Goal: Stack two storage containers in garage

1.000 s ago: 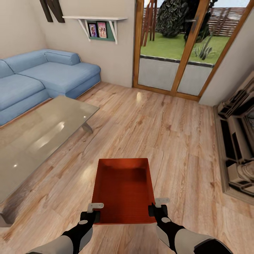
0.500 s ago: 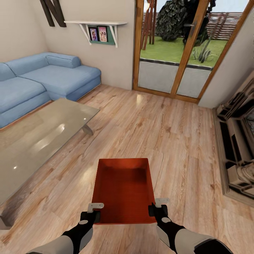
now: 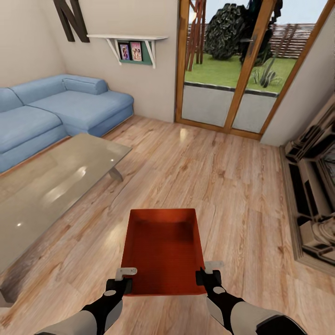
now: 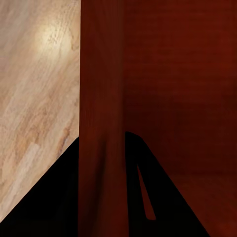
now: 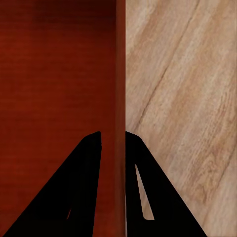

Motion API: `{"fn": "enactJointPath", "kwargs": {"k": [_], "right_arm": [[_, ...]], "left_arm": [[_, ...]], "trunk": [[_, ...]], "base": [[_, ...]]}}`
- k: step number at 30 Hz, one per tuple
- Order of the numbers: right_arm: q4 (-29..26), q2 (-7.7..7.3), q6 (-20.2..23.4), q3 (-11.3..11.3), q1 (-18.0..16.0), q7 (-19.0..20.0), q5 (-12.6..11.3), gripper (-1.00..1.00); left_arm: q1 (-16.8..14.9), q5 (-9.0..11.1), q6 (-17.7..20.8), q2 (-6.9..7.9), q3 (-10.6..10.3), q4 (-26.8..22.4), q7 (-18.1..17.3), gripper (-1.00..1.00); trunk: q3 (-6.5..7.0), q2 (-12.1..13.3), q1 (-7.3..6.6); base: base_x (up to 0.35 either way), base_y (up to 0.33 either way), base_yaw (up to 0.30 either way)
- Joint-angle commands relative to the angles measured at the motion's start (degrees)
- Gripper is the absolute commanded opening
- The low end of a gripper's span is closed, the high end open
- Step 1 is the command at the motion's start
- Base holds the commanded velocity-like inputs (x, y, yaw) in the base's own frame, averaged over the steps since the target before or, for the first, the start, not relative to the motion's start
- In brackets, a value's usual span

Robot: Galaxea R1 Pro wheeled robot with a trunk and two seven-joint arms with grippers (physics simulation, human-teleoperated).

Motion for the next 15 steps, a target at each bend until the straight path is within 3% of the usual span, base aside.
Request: {"fn": "enactJointPath", "kwargs": {"k": [1,15], "right_arm": [[-0.07,0.35,-0.09,-2.39,-0.07,-0.15,0.26,-1.00],[-0.07,0.35,-0.09,-2.39,-0.06,-0.15,0.35,-1.00]], "left_arm": [[-0.02,0.71,-0.31,0.00,0.77,0.17,0.67,-1.00],[-0.02,0.71,-0.40,0.02,0.77,0.17,0.65,-1.00]], "trunk": [[0.06,-0.03,0.00],[1.34,-0.03,0.00]], "base": [[0.000,0.000,0.000],[0.000,0.000,0.000]]}}
